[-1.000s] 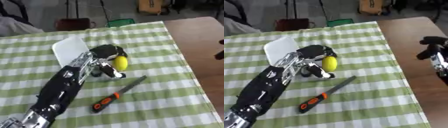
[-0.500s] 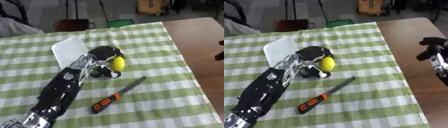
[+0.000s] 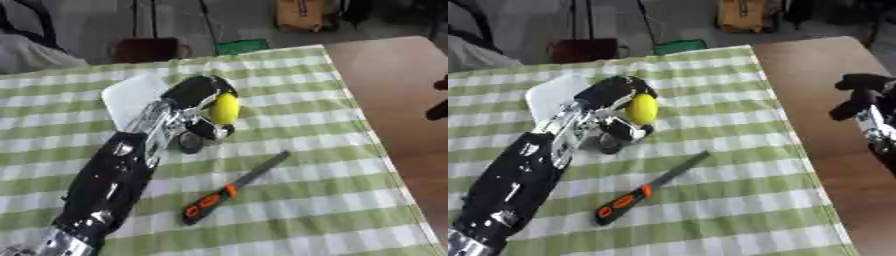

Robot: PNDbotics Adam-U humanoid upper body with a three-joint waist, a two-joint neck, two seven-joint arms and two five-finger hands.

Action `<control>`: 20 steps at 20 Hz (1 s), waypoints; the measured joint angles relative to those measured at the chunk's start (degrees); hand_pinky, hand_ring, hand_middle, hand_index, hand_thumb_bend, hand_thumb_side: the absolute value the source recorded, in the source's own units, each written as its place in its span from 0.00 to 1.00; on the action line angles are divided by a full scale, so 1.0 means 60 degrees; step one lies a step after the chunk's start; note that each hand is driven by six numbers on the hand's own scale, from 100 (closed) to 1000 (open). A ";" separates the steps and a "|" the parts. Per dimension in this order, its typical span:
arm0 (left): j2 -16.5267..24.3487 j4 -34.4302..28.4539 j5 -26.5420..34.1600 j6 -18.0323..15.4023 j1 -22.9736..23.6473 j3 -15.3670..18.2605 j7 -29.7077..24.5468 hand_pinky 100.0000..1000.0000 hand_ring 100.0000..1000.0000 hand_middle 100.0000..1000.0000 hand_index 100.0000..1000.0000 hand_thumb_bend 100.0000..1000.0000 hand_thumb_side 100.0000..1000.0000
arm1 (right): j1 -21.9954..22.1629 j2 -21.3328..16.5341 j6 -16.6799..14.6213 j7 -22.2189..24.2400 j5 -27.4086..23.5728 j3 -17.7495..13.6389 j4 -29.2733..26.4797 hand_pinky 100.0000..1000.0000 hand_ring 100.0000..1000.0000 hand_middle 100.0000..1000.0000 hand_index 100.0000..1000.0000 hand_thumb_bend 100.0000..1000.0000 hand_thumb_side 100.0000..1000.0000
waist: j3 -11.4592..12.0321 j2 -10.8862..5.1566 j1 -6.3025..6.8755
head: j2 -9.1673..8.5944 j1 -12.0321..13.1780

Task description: Pick up objects on the table and place them in the box.

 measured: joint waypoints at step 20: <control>0.1507 0.1090 0.0470 0.2669 0.0237 0.1050 0.0699 0.27 0.54 0.61 0.78 0.00 0.15 | 0.0105 0.0002 0.0008 -0.0058 0.0001 -0.0064 0.0000 0.54 0.51 0.67 0.77 0.05 0.58 | 0.0156 -0.0088 -0.0140 | 0.0000 -0.0114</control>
